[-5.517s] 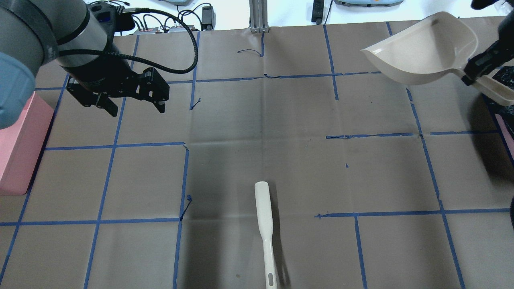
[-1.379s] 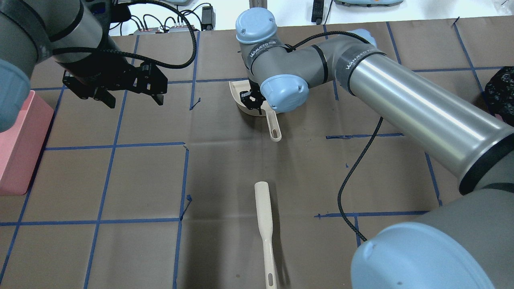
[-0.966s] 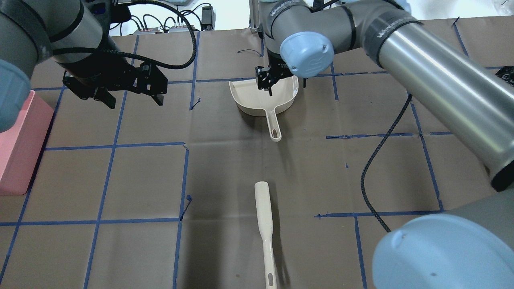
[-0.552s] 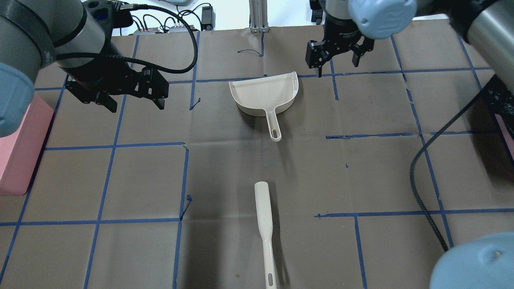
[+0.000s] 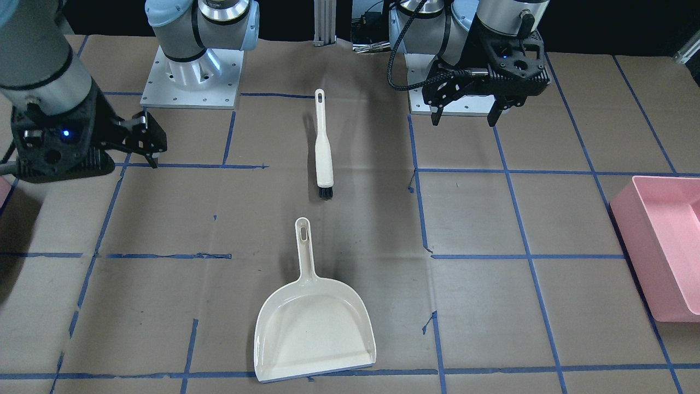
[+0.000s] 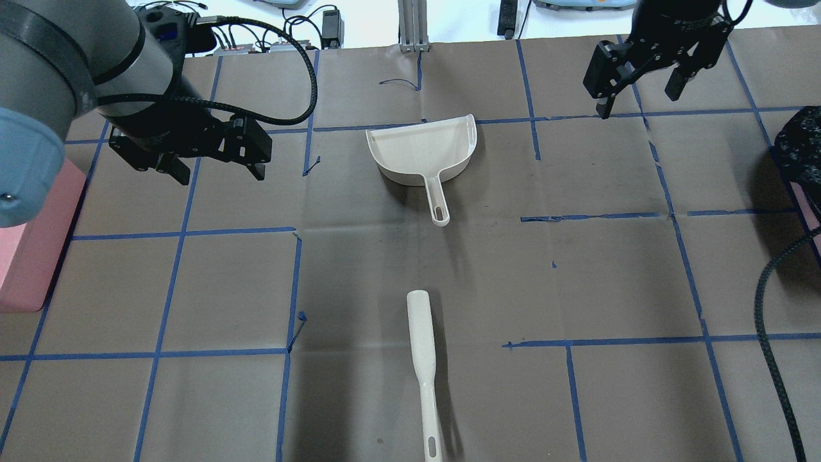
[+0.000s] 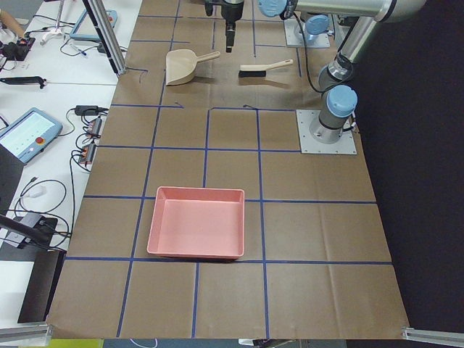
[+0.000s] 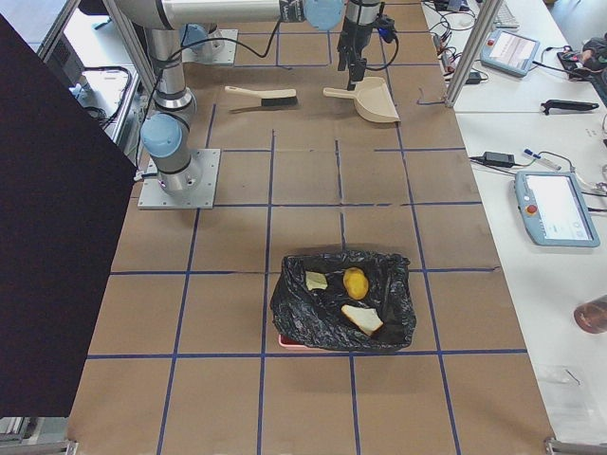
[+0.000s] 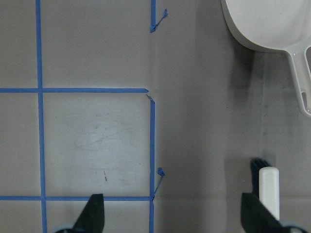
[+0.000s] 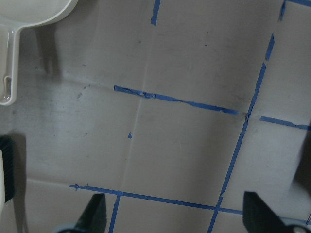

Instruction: Sweep and dump trash in nearest bin

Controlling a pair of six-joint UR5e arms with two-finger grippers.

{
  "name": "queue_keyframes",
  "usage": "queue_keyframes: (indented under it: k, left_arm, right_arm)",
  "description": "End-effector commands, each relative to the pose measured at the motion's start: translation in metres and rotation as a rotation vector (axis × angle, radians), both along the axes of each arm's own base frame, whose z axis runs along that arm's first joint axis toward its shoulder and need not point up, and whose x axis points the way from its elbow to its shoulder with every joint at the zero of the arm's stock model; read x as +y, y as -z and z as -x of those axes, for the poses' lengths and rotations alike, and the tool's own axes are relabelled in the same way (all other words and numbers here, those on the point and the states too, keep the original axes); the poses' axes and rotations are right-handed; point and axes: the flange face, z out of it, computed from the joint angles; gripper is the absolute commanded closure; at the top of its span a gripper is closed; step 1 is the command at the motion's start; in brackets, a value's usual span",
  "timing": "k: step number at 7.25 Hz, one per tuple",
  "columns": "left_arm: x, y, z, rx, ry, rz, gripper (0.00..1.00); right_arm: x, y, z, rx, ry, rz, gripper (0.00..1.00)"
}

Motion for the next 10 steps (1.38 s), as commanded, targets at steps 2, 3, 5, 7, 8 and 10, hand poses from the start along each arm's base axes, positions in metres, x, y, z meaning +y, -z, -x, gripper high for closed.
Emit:
queue_keyframes:
  k: [2, 3, 5, 7, 8, 10]
  left_arm:
    - [0.0, 0.0, 0.0, -0.001, 0.001, -0.001, 0.0]
    - [-0.001, -0.001, 0.0, 0.0, 0.0, 0.009, 0.0]
    - [-0.001, -0.001, 0.0, 0.0, 0.0, 0.016, 0.0]
    - [-0.001, -0.002, 0.0, 0.0, -0.002, 0.018, 0.0]
    - [-0.001, -0.001, 0.0, 0.0, -0.002, 0.016, 0.0]
    - [-0.001, -0.002, 0.0, 0.002, -0.002, 0.018, 0.0]
  right_arm:
    - [0.083, -0.003, -0.008, -0.029, 0.039, 0.011, 0.0]
    - [0.092, 0.008, -0.007, -0.027, 0.025, 0.059, 0.0]
    - [0.084, 0.018, -0.007, -0.045, 0.029, 0.102, 0.0]
    - [0.082, 0.022, -0.008, -0.053, 0.028, 0.096, 0.0]
    - [0.082, 0.022, -0.008, -0.053, 0.028, 0.096, 0.0]
    - [0.084, 0.021, -0.007, -0.05, 0.031, 0.091, 0.0]
